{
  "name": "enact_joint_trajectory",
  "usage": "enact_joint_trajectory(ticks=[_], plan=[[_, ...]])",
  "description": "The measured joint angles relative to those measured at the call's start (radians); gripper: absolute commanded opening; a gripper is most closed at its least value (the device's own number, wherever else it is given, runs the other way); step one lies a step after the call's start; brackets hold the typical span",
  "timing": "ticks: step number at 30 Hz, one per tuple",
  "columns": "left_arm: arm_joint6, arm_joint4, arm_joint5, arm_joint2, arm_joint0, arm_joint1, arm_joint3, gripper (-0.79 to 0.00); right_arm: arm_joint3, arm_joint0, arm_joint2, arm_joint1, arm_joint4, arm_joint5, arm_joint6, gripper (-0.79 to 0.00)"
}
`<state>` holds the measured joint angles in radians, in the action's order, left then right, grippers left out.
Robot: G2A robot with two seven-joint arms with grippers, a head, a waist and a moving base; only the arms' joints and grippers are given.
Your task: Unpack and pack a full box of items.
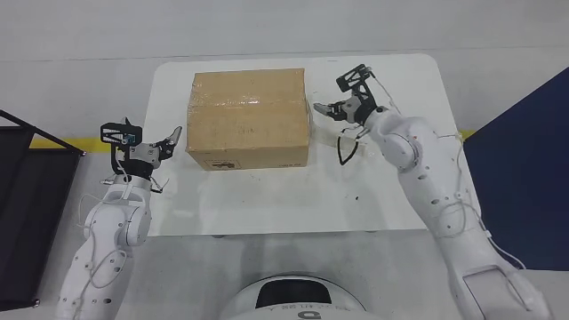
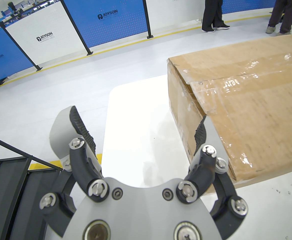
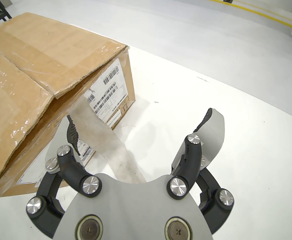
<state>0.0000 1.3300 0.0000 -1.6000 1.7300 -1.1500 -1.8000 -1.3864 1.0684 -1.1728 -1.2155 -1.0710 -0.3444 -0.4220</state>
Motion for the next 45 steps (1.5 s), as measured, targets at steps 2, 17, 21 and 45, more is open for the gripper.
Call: enact_joint_trajectory(ticks=[2, 17, 21, 45], plan=[[0.0, 0.0, 0.0, 0.0, 0.0, 0.0, 0.0, 0.0, 0.023, -0.014, 0.003, -0.001, 0.016, -0.027, -0.004, 0.0], [0.0, 0.0, 0.0, 0.0, 0.0, 0.0, 0.0, 0.0, 0.161, -0.116, 0.056, -0.013, 0.177, -0.256, -0.055, 0.0], [0.0, 0.0, 0.0, 0.0, 0.0, 0.0, 0.0, 0.0, 0.199, -0.143, 0.067, -0.017, 0.241, -0.314, -0.053, 0.0], [0.0, 0.0, 0.0, 0.0, 0.0, 0.0, 0.0, 0.0, 0.055, -0.104, 0.152, 0.038, 0.436, -0.668, -0.198, 0.0]])
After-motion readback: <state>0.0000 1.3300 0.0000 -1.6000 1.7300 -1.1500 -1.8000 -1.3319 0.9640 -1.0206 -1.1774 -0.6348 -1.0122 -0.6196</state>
